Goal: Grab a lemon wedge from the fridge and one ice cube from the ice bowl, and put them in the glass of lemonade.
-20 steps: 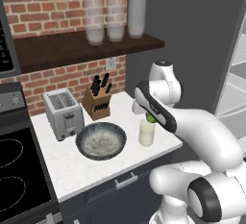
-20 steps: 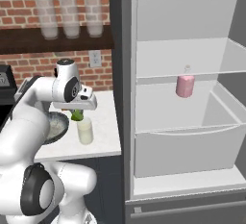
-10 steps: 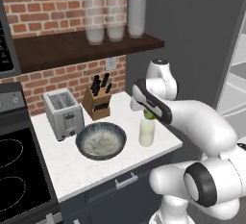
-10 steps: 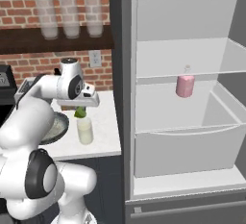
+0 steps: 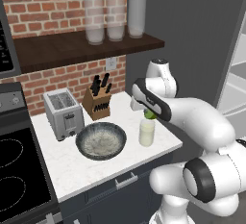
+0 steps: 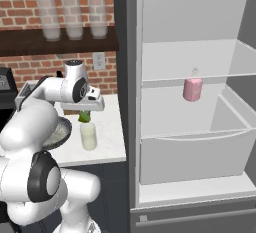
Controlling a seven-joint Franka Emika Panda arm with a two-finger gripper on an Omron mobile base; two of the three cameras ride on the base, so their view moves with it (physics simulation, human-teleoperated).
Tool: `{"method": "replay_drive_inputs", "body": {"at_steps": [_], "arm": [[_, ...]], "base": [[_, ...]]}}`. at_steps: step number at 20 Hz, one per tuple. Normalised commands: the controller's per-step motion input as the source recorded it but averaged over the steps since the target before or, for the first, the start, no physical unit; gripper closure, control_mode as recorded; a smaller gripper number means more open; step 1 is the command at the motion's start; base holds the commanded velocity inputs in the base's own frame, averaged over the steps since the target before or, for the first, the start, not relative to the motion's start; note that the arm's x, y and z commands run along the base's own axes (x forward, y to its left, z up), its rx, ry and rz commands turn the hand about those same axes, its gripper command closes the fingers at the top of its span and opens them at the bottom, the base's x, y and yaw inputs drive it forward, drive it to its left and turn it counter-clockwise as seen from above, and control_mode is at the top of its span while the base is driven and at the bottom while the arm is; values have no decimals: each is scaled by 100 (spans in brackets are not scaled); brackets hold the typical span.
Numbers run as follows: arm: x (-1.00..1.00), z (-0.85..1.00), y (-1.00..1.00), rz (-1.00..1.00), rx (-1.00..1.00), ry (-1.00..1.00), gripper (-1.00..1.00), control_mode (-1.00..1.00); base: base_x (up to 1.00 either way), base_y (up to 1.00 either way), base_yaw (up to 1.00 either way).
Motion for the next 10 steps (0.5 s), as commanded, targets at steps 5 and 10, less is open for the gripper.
{"method": "replay_drive_inputs", "body": {"at_steps": [5, 10], "arm": [[6, -2, -9, 0, 0, 0, 100, -100], [17, 0, 0, 0, 0, 0, 100, -100]], "base": [[0, 0, 0], [0, 0, 0]]}}
